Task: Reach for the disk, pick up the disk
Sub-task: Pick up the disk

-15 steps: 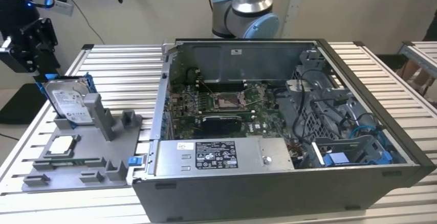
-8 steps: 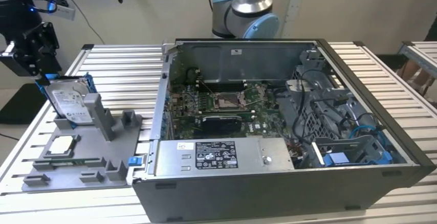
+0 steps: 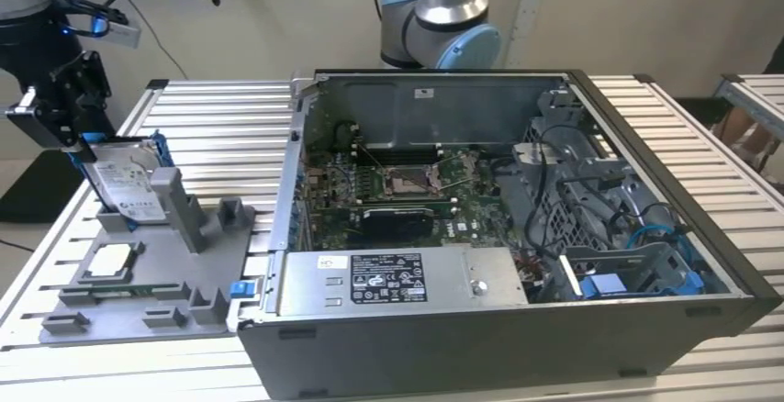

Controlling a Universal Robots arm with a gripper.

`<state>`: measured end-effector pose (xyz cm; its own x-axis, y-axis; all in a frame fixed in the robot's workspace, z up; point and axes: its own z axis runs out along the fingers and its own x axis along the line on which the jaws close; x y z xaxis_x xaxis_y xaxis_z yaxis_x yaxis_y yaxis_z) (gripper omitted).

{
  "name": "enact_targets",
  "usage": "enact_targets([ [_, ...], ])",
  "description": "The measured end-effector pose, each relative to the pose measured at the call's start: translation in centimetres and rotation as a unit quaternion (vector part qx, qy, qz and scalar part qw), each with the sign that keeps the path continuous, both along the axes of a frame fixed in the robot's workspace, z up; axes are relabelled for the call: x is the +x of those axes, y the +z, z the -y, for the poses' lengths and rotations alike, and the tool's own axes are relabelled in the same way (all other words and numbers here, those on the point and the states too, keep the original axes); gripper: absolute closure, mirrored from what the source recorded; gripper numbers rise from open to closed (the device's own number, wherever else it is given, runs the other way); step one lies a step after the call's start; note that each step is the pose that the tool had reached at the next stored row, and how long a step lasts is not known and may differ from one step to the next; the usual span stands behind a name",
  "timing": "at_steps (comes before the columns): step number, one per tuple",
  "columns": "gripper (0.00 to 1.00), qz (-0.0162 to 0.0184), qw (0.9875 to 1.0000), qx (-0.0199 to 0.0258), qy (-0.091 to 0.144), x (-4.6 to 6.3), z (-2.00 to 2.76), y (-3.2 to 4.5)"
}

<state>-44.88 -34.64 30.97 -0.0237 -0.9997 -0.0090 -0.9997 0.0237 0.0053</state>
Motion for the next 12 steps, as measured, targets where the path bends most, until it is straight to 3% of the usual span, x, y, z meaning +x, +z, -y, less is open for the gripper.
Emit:
enact_targets([
  [12, 0.0, 0.0, 1.0, 0.0015, 0.002, 0.0, 0.0, -2.08],
])
